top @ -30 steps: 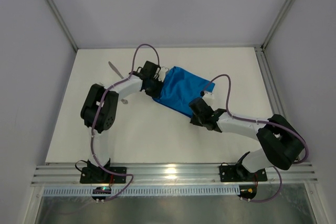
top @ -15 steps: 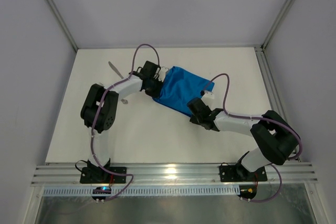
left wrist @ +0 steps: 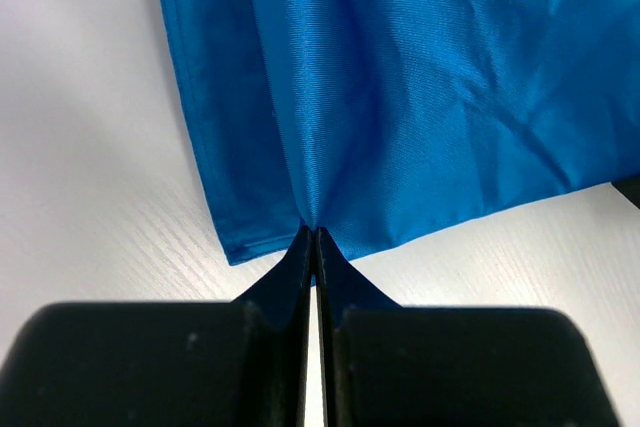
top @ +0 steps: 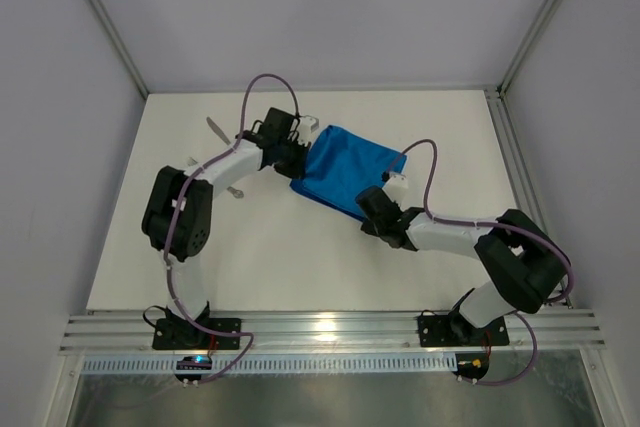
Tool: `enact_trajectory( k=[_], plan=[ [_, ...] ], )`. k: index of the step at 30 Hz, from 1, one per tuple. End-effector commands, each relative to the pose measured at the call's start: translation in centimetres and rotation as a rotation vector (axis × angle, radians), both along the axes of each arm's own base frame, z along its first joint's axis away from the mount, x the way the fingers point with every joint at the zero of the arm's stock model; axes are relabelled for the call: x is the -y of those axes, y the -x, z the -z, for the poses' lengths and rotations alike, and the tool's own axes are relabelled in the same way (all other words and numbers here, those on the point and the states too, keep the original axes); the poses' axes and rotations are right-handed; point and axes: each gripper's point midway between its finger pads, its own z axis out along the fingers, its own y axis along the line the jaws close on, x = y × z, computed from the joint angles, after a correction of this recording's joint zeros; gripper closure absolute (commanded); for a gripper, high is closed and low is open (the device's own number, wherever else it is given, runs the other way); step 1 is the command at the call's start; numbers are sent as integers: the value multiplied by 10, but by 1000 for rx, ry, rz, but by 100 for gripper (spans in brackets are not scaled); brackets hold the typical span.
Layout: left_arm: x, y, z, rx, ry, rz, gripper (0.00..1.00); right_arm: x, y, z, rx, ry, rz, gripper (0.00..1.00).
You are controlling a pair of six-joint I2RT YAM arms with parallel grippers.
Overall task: Fold the napkin into a case and place the utensils inside
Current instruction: Smooth out the lower triangle-folded napkin at the center of the board.
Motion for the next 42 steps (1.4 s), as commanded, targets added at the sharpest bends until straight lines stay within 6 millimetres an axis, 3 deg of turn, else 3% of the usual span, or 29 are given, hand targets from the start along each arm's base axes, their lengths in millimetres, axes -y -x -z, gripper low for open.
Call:
enact_trajectory(
  k=[1, 8, 16, 22, 28, 42],
  plan=[
    [1, 3, -15, 16, 29, 8, 100, 3, -9, 4, 29, 35, 28, 78],
    [-9, -4, -12, -1, 42, -20, 100, 10, -12, 6, 38, 57, 52, 96],
    [-29, -8, -9, -18, 33, -38, 100, 30, -8, 12, 31, 80, 70, 96],
    [-34, -1, 9, -51, 7, -23, 100, 26, -10, 5, 50, 97, 5, 96],
    [-43, -10, 31, -62, -37, -54, 100, 24, -9, 4, 52, 116, -56, 96],
    [-52, -9, 44, -92, -90, -79, 100, 24, -3, 7, 41, 147, -140, 96]
  ],
)
